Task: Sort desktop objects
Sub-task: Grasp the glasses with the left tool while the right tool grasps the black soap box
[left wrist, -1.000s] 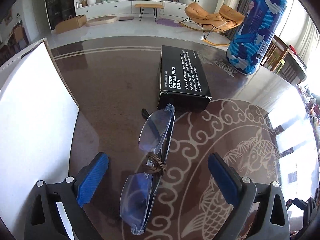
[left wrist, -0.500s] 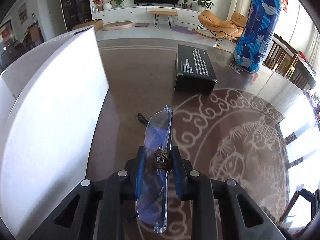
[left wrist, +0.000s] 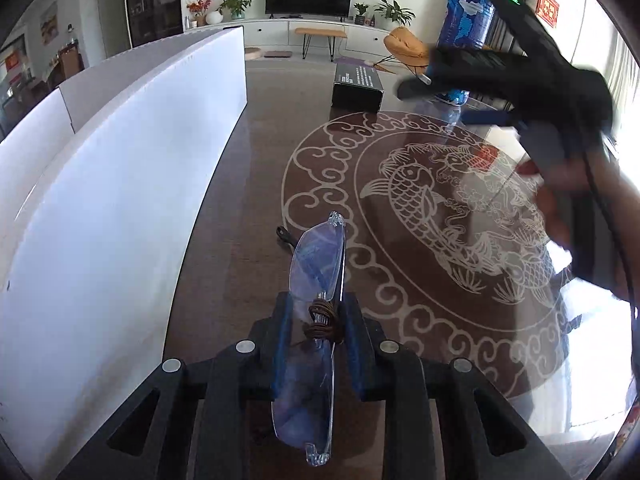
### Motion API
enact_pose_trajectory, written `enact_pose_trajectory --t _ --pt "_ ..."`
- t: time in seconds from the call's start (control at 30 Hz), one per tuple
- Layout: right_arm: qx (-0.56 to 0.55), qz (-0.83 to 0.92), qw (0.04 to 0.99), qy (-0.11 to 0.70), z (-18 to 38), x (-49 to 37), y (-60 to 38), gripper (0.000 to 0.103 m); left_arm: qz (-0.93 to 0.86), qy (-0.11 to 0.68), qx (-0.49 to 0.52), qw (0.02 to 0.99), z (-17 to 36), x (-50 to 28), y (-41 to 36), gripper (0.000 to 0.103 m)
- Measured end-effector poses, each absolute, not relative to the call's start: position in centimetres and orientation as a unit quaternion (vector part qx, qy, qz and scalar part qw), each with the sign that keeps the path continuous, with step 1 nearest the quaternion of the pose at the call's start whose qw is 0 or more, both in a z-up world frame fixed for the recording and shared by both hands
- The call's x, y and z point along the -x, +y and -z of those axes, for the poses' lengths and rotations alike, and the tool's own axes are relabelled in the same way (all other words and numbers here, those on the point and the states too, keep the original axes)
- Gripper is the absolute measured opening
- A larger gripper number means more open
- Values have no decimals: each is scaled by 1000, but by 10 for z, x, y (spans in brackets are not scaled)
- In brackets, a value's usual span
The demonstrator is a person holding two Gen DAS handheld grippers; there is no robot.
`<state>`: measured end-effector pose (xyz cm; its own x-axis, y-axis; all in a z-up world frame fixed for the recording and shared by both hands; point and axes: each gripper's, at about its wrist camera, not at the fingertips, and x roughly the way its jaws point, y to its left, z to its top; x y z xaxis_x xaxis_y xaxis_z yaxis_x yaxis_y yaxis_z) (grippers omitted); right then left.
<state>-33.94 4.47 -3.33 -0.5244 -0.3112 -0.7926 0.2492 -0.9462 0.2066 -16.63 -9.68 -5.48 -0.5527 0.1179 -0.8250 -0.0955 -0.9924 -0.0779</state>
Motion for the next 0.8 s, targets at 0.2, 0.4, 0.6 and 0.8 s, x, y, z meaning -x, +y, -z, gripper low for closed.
enact_pose_trajectory --t 0.2,0.4,0.6,0.8 --pt "-496 863 83 -46 39 437 -6 103 -878 -31 473 68 55 179 -98 24" --pt "-516 856 39 2 58 461 -38 93 -878 -47 471 71 54 187 -104 24" --pt "-498 865 62 25 59 430 -23 60 -887 -36 456 61 55 185 -98 24" --pt "-477 872 104 36 61 320 46 60 -894 -36 442 69 56 167 -78 24"
